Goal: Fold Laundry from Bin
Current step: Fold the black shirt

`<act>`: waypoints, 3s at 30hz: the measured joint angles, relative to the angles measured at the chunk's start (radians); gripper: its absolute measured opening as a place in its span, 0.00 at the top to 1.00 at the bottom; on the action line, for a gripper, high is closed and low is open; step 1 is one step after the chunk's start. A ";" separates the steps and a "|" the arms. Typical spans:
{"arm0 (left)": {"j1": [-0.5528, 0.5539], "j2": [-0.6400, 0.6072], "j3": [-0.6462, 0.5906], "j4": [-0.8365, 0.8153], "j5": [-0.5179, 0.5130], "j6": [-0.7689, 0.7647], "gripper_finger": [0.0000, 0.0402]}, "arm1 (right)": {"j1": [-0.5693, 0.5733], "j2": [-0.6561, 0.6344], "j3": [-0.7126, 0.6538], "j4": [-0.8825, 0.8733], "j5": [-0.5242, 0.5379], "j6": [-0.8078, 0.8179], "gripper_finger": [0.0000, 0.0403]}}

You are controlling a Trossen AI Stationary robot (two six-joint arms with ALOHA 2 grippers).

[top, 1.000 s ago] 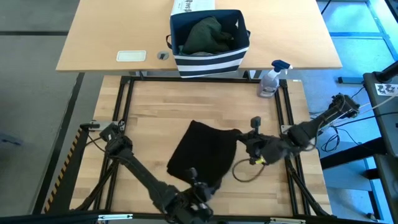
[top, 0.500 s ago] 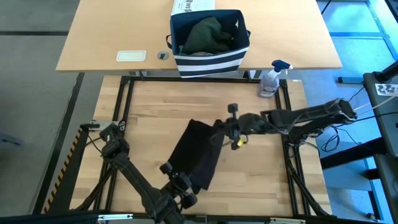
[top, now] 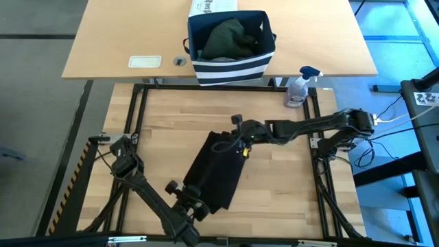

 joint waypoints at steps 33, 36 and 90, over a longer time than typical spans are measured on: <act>0.034 0.000 -0.085 0.002 0.291 0.124 0.41 | -0.073 0.137 0.005 0.154 0.067 -0.062 0.39; 0.041 -0.007 -0.085 0.002 0.293 0.149 0.41 | -0.072 0.109 0.006 0.139 0.055 -0.062 0.36; 0.147 -0.679 -0.819 0.861 -0.105 0.622 0.57 | -0.249 0.307 0.102 0.185 -0.387 0.164 0.49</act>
